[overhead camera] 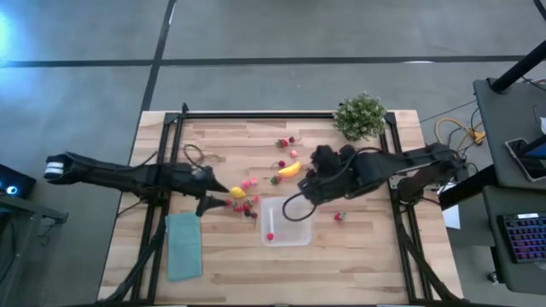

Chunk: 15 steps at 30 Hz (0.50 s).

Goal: Pick and placing Produce into tupperware
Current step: Put the yellow lemon into the transparent container

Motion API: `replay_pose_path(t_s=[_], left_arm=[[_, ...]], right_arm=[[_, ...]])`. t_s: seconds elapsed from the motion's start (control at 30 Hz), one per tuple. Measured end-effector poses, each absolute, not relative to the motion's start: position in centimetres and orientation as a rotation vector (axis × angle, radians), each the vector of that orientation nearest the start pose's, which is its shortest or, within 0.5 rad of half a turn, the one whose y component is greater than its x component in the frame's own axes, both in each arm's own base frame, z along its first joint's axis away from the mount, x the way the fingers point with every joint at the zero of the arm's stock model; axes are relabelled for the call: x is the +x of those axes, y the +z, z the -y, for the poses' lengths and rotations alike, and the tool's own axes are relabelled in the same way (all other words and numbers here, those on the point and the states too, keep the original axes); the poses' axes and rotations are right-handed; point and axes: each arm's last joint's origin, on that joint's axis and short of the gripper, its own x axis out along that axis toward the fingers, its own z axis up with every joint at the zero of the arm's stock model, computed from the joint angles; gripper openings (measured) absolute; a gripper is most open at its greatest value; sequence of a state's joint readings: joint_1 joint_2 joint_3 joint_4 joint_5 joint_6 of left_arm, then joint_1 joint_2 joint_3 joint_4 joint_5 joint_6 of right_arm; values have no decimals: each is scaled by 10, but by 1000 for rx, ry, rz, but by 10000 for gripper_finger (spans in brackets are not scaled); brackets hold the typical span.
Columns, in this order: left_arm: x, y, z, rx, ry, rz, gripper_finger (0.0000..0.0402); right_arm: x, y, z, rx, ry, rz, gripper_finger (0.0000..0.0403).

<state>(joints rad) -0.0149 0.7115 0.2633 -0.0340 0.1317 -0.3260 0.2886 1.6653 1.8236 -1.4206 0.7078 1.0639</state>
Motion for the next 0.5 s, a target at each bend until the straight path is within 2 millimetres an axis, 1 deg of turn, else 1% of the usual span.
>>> replay_pose_path(t_s=[0.07, 0.1, 0.13, 0.23, 0.3, 0.37, 0.43, 0.5], left_arm=[[160, 183, 6, -142, -73, -579, 253], [165, 188, 4, -59, -48, -610, 253], [169, 191, 2, 13, 0, -652, 253], [179, 190, -4, 175, 158, -806, 253], [190, 195, -5, 250, 141, -816, 253], [200, 195, -2, 296, 42, -834, 253], [209, 186, -1, 313, -18, -896, 253], [216, 178, -1, 308, -37, -955, 253]], right_arm=[[289, 383, -66, 304, -883, -778, 201], [286, 384, -64, 299, -893, -784, 201], [282, 385, -63, 302, -905, -786, 201], [273, 388, -60, 328, -949, -788, 201], [271, 389, -60, 347, -959, -780, 201], [268, 389, -59, 352, -956, -783, 201], [265, 390, -58, 354, -953, -781, 201], [260, 391, -57, 349, -949, -782, 201]])
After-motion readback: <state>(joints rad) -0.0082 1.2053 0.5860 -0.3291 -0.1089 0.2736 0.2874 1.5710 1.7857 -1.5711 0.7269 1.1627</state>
